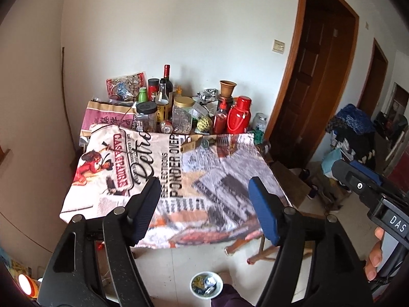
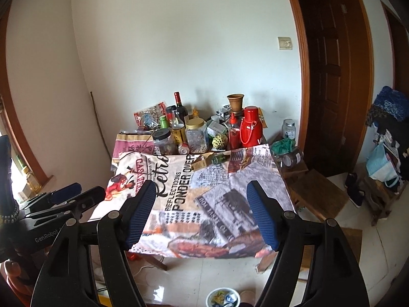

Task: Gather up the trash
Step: 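Raise both tools back up toward the table, then grasp the brown paper scrap with the left tool while the right tool grasps the green spray bottle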

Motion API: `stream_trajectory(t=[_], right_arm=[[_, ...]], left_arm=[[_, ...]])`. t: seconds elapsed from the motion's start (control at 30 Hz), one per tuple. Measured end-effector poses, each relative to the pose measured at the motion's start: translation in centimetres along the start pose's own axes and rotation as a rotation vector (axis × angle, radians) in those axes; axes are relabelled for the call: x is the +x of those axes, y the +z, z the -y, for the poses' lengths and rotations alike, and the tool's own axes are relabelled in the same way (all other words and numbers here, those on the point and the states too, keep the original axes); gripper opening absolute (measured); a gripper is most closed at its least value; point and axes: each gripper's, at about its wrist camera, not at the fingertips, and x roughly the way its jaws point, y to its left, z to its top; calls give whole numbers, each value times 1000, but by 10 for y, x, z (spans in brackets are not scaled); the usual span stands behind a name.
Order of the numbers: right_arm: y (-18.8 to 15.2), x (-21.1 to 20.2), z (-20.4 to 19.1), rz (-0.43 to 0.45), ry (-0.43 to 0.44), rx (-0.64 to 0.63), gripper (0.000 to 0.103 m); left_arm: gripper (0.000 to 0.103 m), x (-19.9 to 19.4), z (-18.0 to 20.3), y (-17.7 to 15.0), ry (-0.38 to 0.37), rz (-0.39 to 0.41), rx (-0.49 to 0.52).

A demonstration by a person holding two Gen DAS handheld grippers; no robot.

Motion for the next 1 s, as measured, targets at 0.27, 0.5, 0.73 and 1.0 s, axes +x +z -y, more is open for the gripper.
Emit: stream_trajectory(t=[0.27,0.5,0.73,1.0], right_arm=[[55,46,52,12,-53,-78,70],[84,97,91,-27,-17,-64,70],[95,163,93,-119,-1,-25,70],[98,254,75,-218,-57,93,70]], left_arm=[[70,80,29,59,0,0,-72],[70,145,50,88,52,-48,-74],[70,197,22,97,99,-124,-100],[70,278,-40,119,37,-233,-54]])
